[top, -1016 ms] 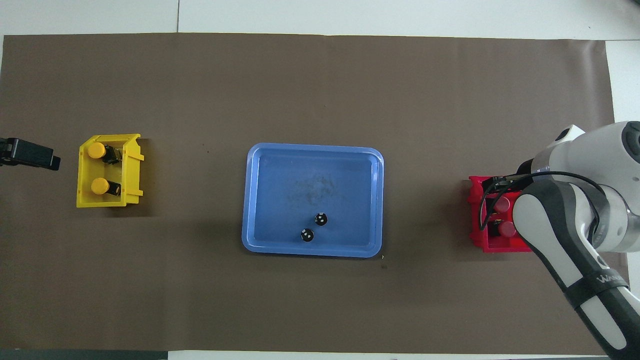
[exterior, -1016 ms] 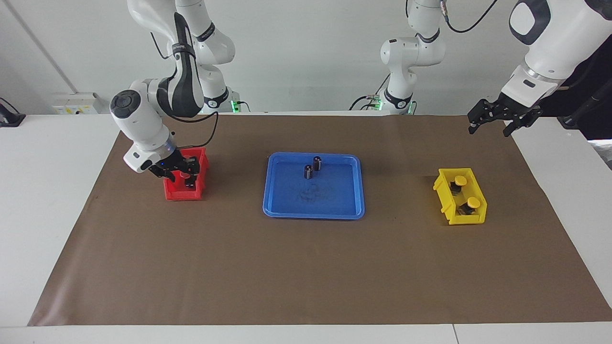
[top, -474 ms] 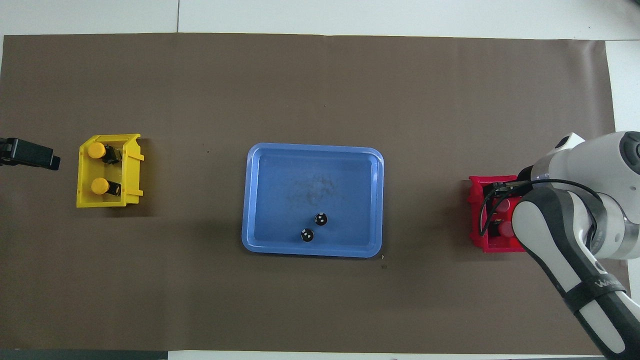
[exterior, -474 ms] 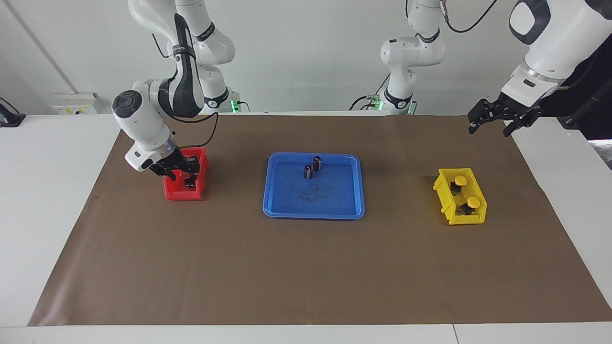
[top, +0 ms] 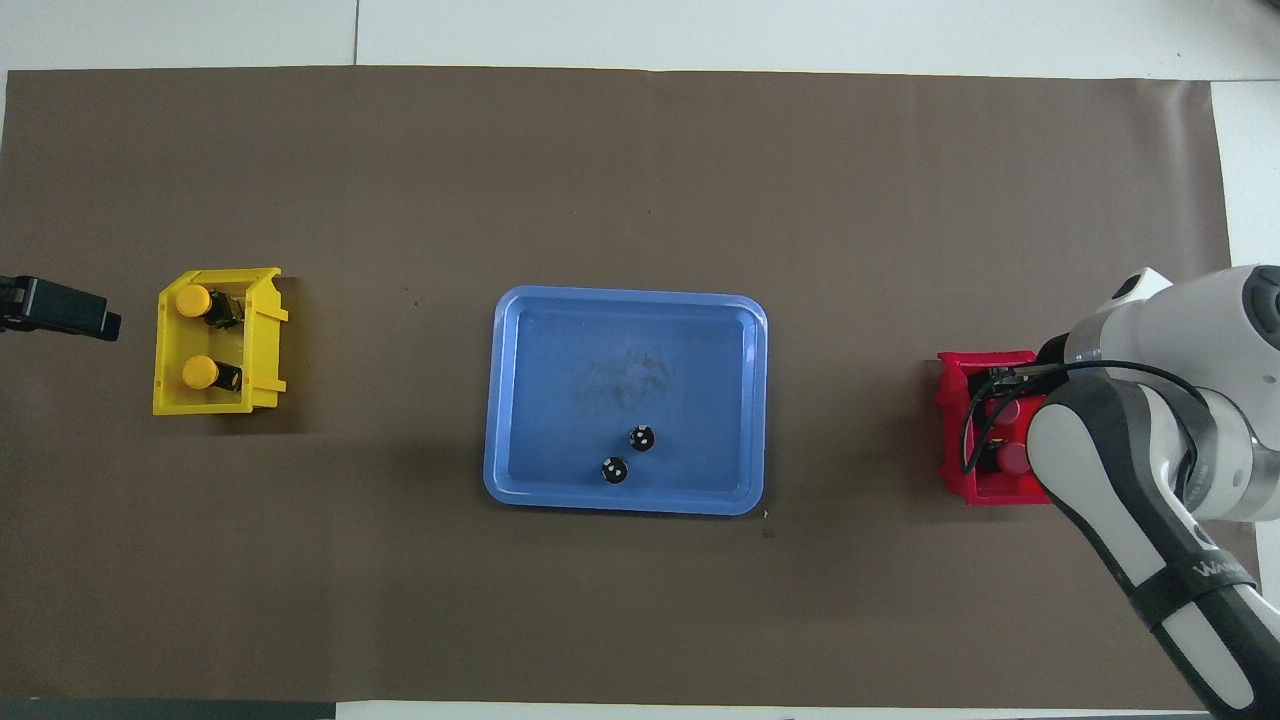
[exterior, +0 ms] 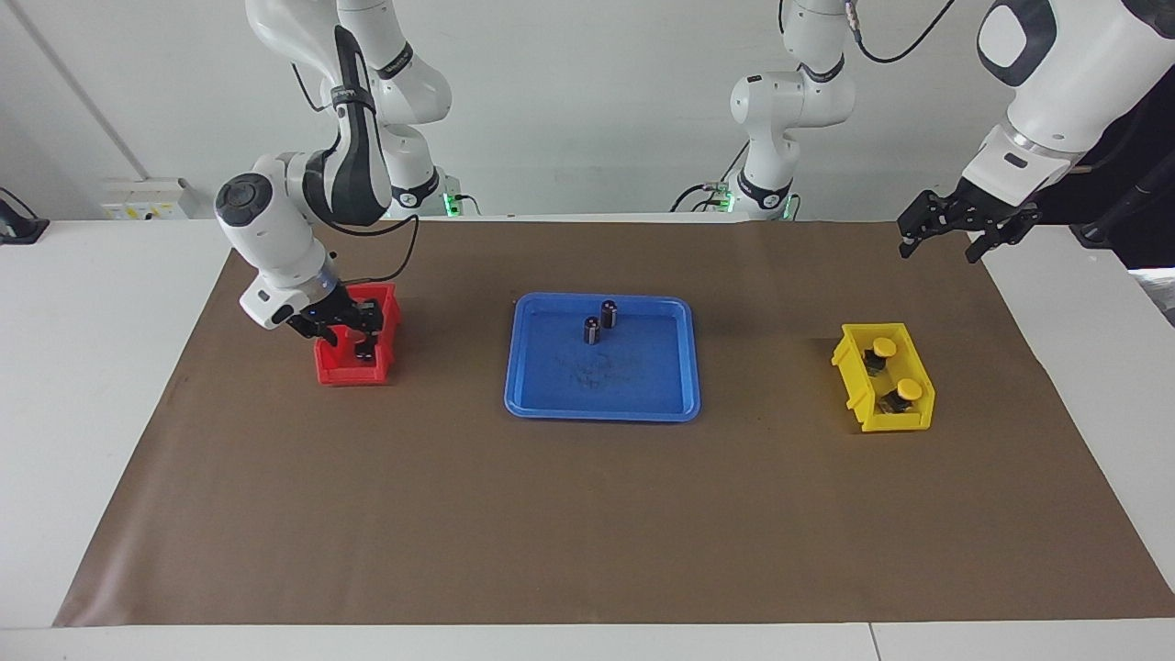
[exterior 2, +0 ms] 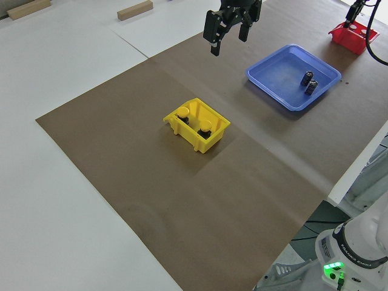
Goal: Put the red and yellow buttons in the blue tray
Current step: 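Close the right gripper on a red button in the bin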
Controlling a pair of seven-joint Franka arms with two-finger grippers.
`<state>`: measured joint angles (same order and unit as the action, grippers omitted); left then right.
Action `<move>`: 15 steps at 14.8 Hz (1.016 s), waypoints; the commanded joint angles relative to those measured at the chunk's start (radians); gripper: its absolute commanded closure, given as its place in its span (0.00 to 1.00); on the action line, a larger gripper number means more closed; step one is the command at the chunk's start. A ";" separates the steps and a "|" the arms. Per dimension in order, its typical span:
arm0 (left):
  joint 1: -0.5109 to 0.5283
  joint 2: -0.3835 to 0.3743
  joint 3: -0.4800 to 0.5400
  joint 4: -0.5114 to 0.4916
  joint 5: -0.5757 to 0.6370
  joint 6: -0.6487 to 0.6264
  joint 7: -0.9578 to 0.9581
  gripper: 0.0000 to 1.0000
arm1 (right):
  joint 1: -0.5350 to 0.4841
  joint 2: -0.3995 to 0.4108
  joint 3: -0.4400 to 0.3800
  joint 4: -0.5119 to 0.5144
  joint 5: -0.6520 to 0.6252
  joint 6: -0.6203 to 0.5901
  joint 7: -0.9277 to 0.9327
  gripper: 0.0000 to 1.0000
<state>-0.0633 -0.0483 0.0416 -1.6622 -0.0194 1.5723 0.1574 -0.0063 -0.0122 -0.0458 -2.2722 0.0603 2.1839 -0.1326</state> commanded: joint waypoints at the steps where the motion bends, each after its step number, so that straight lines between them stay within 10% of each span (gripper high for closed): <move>1: 0.000 -0.030 -0.002 -0.037 0.016 0.022 0.007 0.00 | -0.021 -0.026 0.004 -0.032 0.016 0.013 -0.042 0.32; 15: 0.000 -0.030 -0.002 -0.039 0.016 0.023 0.005 0.00 | -0.020 -0.038 0.006 -0.067 0.016 0.025 -0.054 0.41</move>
<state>-0.0633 -0.0484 0.0416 -1.6632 -0.0194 1.5731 0.1574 -0.0131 -0.0206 -0.0472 -2.3024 0.0603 2.1840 -0.1469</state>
